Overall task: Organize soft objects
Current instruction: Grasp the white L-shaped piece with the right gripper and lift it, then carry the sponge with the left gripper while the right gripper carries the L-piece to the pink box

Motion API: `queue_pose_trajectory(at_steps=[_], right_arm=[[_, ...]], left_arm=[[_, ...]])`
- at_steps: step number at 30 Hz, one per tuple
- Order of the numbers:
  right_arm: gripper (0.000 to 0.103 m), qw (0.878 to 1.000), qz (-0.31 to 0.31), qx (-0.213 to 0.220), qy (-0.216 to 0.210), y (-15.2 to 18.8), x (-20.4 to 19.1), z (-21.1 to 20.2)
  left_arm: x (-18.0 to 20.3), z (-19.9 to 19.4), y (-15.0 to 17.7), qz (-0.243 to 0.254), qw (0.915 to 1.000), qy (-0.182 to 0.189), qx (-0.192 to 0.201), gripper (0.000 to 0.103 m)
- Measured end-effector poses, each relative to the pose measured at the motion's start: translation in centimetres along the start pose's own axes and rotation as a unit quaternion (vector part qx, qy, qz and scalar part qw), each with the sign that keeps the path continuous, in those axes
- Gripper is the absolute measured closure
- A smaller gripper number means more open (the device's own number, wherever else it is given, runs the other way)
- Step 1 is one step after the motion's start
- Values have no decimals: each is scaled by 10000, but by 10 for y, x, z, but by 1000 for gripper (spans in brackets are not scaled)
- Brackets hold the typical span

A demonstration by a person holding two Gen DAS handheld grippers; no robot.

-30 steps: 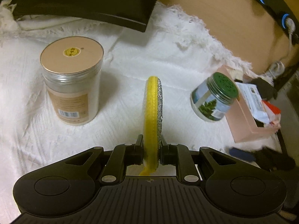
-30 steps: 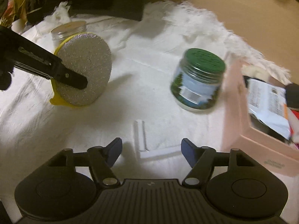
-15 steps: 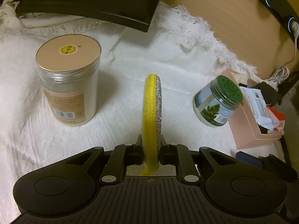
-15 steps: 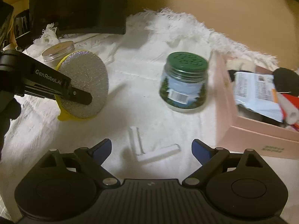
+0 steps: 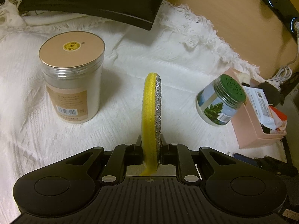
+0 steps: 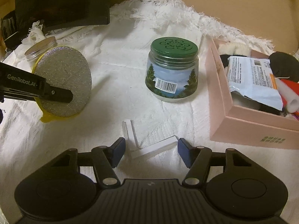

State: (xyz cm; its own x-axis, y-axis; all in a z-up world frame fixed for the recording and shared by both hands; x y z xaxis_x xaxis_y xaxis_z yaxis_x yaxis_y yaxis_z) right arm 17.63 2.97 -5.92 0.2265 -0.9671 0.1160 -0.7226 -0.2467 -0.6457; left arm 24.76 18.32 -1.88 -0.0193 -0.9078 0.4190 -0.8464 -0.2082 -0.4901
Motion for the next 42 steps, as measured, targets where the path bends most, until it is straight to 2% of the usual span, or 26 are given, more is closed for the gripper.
queue_pose_trajectory(at_steps=[5, 9, 12, 15, 18, 21, 24, 27, 29, 30, 32, 34, 36, 37, 39, 40, 42], right_arm=[[41, 9997, -166, 129, 90, -3, 1, -10], [42, 9980, -423, 430, 203, -12, -1, -28], [42, 9947, -691, 704, 302, -20, -4, -47], [42, 9925, -771, 887, 337, -29, -1, -63], [42, 9895, -727, 1163, 455, -44, 17, -86], [42, 9819, -719, 1514, 883, -61, 51, -113], [42, 9741, -590, 1680, 1391, -73, 94, -132], [42, 9670, -342, 1648, 1914, -78, 139, -140], [41, 9639, -153, 1590, 2130, -77, 168, -143], [41, 9626, -89, 1557, 2216, -76, 180, -144], [41, 9608, 43, 1439, 2368, -72, 203, -140], [41, 9626, 266, 1310, 2355, -68, 223, -132], [41, 9682, 510, 1202, 2134, -63, 236, -123], [41, 9708, 582, 1157, 2017, -62, 239, -118], [41, 9767, 683, 1033, 1755, -60, 243, -105], [41, 9792, 699, 977, 1635, -61, 243, -99], [42, 9825, 758, 882, 1451, -62, 243, -84]], left_arm=[[2, -2, 0, 47, 9999, 33, 88, 86], [5, -9, 1, 201, 9995, 94, 242, 86], [10, -19, -2, 220, 9989, 235, 354, 86], [28, -36, -16, 282, 9963, 546, 595, 86], [64, -52, -38, 425, 9916, 939, 777, 86], [115, -57, -54, 563, 9842, 1495, 765, 86], [174, -44, -56, 601, 9757, 2064, 422, 86], [231, -26, -47, 829, 9657, 2453, 182, 85], [259, -11, -41, 684, 9577, 2794, 41, 85], [267, -1, -39, 532, 9569, 2855, -56, 85], [279, 29, -32, 267, 9658, 2567, -263, 84], [284, 56, -21, 351, 9747, 2151, -488, 84], [280, 74, -10, 371, 9761, 1980, -817, 83], [274, 79, -4, 327, 9769, 1895, -932, 74], [270, 81, -1, 320, 9777, 1874, -894, 75], [270, 79, 1, 427, 9776, 1868, -875, 82], [264, 79, 0, 423, 9768, 1859, -971, 80]])
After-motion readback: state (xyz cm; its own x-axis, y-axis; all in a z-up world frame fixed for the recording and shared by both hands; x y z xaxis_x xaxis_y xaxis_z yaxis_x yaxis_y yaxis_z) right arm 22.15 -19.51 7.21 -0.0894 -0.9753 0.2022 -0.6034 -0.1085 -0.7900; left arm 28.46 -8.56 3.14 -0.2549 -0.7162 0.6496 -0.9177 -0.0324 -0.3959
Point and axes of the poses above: each gripper's, at about its wrist camera, not at the fingertips, and z roughly the way its jaws point, x to its right, y to its underside, the point moved 7 cm from there along z, roughly the way its jaws point, and after that the axes turned 12 degrees about -z, right-handed, at the moved point
